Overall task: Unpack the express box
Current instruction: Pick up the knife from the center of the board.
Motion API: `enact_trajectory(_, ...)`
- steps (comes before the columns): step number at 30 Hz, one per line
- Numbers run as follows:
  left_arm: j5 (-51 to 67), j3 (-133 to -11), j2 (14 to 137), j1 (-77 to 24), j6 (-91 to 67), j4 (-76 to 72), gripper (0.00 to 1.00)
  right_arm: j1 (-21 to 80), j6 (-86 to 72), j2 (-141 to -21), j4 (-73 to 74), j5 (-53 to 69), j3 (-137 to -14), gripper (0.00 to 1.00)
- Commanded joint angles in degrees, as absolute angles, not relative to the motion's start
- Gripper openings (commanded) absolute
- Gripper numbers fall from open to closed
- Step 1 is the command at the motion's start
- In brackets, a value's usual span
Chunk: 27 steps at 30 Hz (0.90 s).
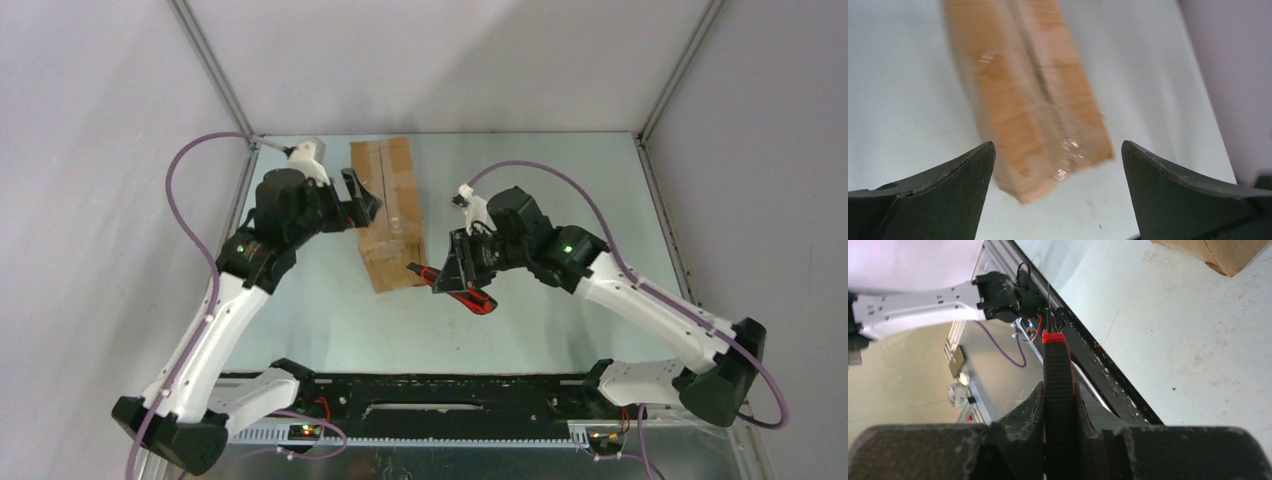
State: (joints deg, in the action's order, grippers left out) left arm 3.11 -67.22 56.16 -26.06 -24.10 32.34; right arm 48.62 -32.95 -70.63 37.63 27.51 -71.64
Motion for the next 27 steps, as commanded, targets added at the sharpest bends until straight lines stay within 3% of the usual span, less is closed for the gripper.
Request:
enact_trajectory(1, -2.7, -67.6, 61.0, -17.7, -28.0, 31.2, 1.00, 48.7, -43.4, -73.6, 24.5, 25.6, -67.0, 0.00)
enact_trajectory(10, 0.2, -77.9, 76.8, -8.5, -33.4, 25.5, 1.00, 47.2, -43.5, -76.9, 20.9, 26.8, -66.7, 0.00)
enact_trajectory(14, 7.4, -88.7, 89.4, -3.8, -36.9, 22.5, 1.00, 47.2, -42.7, -77.5, 23.6, 27.0, -66.8, 0.00)
enact_trajectory(21, 5.4, -118.9, 114.2, -1.7, -37.1, 30.0, 1.00, 47.7, -42.8, -79.6, 22.8, 26.9, -66.7, 0.00)
enact_trajectory(25, 6.3, -134.7, 126.6, -1.3, -37.1, 36.3, 0.91, 46.1, -41.9, -79.6, 24.2, 26.7, -66.8, 0.00)
enact_trajectory(27, 8.0, -135.3, 128.2, -1.4, -37.3, 36.4, 0.84, 45.4, -41.3, -79.9, 24.8, 26.6, -66.8, 0.00)
